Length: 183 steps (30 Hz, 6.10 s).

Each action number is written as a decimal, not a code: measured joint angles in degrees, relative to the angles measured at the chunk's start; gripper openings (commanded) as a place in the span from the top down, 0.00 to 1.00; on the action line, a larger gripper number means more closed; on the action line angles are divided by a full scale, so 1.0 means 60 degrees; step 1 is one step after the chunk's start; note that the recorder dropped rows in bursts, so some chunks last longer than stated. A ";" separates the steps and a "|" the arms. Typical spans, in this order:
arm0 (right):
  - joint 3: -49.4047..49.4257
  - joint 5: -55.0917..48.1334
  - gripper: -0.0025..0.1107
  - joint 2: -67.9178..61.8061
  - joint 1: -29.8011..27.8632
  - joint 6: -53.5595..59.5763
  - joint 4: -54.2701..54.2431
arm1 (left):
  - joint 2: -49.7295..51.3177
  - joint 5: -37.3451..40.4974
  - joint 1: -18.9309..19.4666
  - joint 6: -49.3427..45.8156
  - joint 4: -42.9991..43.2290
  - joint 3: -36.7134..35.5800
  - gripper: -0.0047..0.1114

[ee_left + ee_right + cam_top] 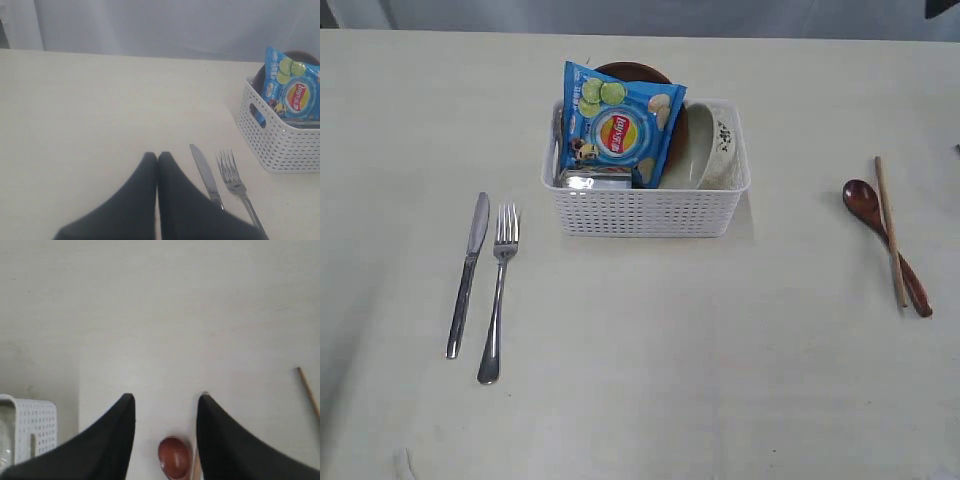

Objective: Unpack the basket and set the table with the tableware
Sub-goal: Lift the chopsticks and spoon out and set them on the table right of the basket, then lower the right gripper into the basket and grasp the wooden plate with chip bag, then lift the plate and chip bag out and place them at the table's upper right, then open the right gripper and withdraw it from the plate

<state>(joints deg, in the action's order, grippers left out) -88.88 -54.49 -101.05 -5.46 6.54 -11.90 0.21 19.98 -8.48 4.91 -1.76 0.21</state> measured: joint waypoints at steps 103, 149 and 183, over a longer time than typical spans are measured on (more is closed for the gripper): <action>-0.2370 0.0703 0.98 -0.1774 0.2608 0.5210 -0.2659 | 0.0000 0.0000 0.0000 0.0000 0.0000 0.0000 0.96; -0.2370 -0.1075 0.64 -0.6962 -0.2798 0.5603 -0.8492 | 0.0000 0.0000 0.0000 0.0000 0.0000 0.0000 0.96; -0.3277 -0.1681 0.64 -0.3396 0.1726 0.2546 -0.3817 | 0.0000 0.0000 0.0000 0.0000 0.0000 0.0000 0.96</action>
<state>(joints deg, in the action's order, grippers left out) -108.55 -64.58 -121.42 4.90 21.81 -34.80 0.21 19.98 -8.48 4.91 -1.76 0.21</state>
